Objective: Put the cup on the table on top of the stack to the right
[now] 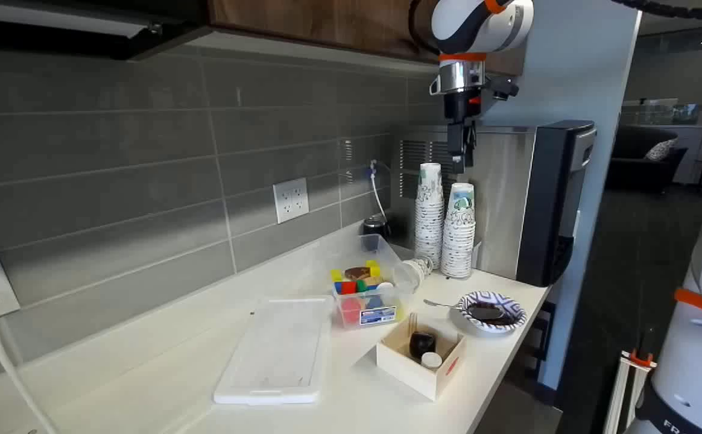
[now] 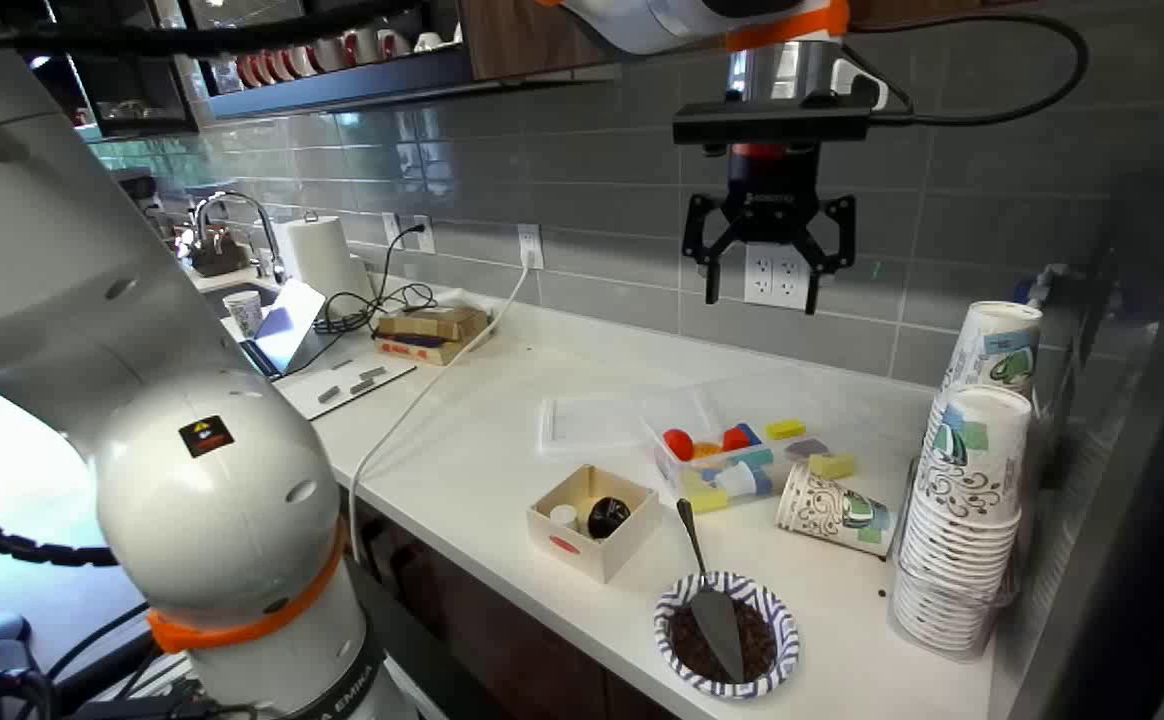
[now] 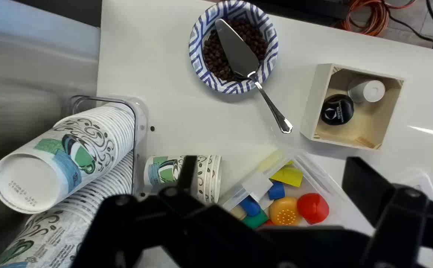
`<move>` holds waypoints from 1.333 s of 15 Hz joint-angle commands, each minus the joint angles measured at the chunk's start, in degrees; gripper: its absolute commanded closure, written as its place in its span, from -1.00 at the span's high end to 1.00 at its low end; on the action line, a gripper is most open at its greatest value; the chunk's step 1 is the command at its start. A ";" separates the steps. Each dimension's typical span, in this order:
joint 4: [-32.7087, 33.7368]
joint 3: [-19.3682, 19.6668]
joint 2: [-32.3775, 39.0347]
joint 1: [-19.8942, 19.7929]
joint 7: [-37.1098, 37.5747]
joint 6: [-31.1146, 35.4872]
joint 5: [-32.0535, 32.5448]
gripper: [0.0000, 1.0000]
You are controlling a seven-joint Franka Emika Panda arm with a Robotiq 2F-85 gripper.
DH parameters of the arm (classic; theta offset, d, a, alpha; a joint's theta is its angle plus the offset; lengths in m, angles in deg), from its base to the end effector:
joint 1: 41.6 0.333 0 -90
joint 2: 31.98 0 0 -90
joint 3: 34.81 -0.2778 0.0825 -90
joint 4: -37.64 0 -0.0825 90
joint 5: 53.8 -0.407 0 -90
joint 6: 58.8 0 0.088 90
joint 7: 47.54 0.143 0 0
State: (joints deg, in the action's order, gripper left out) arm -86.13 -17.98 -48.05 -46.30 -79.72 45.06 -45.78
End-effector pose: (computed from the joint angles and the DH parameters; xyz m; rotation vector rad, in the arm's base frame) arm 0.4538 -0.1987 0.4229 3.1017 0.3720 -0.1451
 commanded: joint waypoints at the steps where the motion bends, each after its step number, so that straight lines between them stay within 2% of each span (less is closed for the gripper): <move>1: 0.11 -0.98 0.13 -1.09 -0.25 -0.09 -0.30 1.00; 3: 0.11 -0.98 0.13 -1.09 -0.25 -0.09 -0.30 1.00; 5: -0.84 -2.08 -0.46 -1.72 4.10 0.43 1.44 1.00; 6: -1.05 -3.16 -0.30 -2.46 9.31 0.40 3.11 1.00; 11: -2.73 -4.75 0.21 -4.87 24.70 2.46 5.22 1.00; 20: -12.08 -6.25 2.27 -7.79 52.17 13.41 1.66 1.00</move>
State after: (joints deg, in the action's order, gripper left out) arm -95.40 -23.07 -46.90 -52.68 -35.30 54.07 -42.24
